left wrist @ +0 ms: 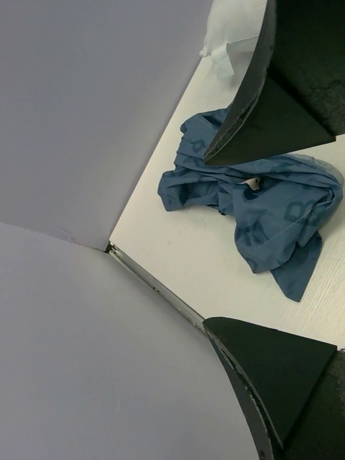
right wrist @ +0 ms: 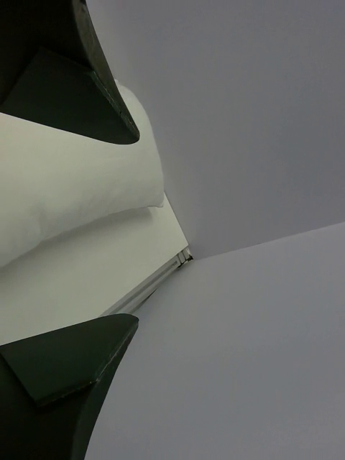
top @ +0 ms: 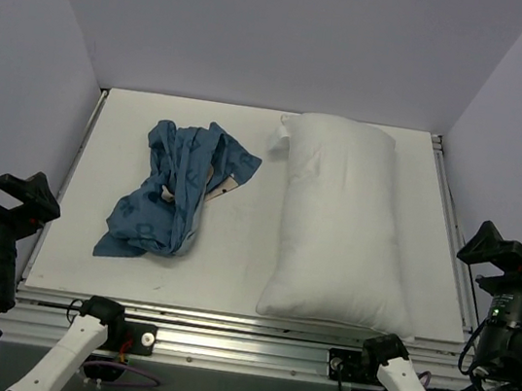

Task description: Remove the pillowcase from the pillow

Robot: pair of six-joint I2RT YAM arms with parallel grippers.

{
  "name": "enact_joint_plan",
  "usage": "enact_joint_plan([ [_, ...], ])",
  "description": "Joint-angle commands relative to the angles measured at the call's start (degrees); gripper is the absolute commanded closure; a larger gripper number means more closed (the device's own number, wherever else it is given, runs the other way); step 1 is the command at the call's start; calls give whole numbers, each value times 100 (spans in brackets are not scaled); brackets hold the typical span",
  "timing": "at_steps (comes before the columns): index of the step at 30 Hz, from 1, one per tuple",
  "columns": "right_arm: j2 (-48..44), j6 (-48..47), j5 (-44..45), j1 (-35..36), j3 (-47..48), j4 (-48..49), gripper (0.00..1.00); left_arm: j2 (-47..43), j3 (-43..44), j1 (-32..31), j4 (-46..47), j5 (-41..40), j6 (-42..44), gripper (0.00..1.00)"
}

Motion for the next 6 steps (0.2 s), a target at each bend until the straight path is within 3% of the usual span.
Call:
enact_joint_plan([
  [1, -21, -118, 23, 53, -51, 224, 0, 17, -51, -24, 57, -85, 97, 6],
  [6, -3, -127, -47, 62, -95, 242, 0, 18, -113, -24, 83, -111, 115, 6],
])
